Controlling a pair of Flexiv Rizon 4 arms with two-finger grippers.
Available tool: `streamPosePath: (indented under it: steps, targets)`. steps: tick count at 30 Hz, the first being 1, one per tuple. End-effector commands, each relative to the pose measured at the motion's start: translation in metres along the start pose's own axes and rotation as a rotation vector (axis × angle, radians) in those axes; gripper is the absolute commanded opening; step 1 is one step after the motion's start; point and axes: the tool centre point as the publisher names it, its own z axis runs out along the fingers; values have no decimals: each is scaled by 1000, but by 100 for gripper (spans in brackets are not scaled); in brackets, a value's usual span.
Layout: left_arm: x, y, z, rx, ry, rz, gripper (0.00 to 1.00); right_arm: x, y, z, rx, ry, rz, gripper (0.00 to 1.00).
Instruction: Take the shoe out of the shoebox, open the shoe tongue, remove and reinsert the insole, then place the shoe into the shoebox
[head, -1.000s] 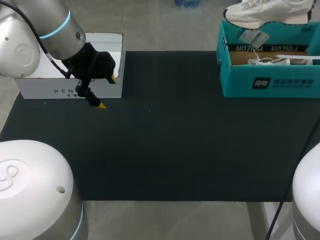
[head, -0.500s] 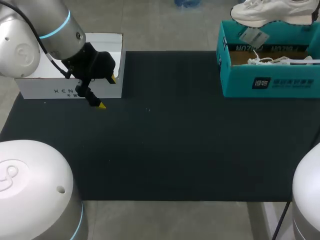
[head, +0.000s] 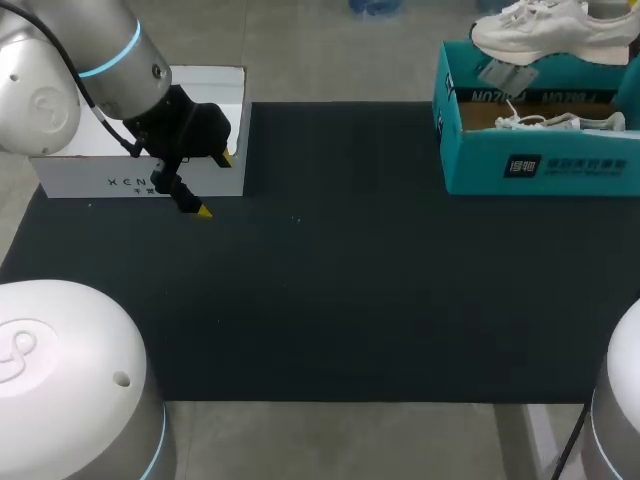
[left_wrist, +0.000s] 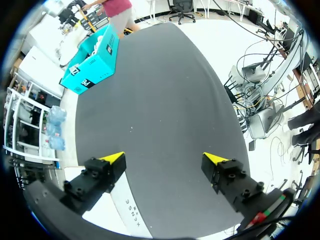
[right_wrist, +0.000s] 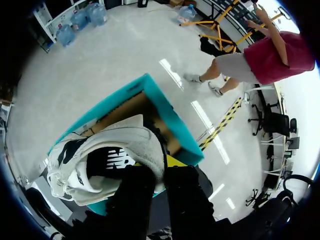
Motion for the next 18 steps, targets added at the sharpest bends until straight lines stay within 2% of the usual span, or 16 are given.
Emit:
streamPosePath:
  steps: [1, 18]
  targets:
    - [0, 0, 0, -3, 0, 0, 100, 1, -1, 25, -45, 20, -2, 0]
    - [0, 0, 0, -3, 0, 0, 100, 14, 33, 97, -58, 62, 3, 0]
